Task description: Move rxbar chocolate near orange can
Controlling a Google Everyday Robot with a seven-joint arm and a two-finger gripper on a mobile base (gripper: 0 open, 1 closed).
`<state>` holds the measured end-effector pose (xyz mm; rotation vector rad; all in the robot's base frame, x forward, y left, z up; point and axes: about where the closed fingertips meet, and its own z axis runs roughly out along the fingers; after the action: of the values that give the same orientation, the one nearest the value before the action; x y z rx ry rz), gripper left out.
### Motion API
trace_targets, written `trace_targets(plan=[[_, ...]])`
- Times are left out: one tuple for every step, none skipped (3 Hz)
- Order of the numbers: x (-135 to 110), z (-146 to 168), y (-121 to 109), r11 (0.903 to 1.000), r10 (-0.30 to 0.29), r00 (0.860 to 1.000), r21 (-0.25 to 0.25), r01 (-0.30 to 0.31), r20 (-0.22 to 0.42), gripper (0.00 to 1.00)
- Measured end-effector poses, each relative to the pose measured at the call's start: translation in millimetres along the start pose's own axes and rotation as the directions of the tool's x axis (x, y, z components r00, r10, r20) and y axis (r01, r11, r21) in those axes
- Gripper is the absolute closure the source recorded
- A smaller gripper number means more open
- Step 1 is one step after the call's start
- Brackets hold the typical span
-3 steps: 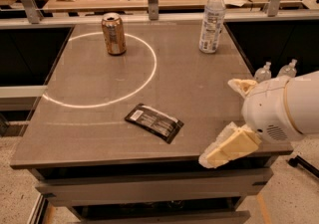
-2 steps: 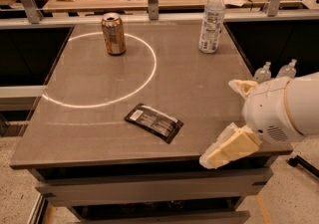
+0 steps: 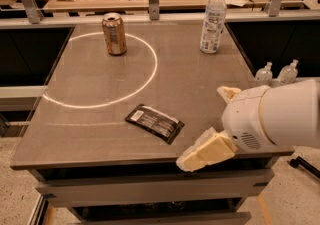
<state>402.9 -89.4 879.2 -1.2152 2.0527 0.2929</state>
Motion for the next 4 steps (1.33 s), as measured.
trace_targets(plan=[[-16,21,14,0.9998,-0.008,1.0,-0.018,0.009,0.03,0.0],[-25,47,22,0.9994,0.007,0.999,-0.035,-0.005,0.049,0.0],[-28,70,24,0.9986,0.029,0.998,-0.045,-0.027,0.052,0.0],[-27,88,24,0.9974,0.052,0.997,-0.053,-0.049,0.055,0.0]])
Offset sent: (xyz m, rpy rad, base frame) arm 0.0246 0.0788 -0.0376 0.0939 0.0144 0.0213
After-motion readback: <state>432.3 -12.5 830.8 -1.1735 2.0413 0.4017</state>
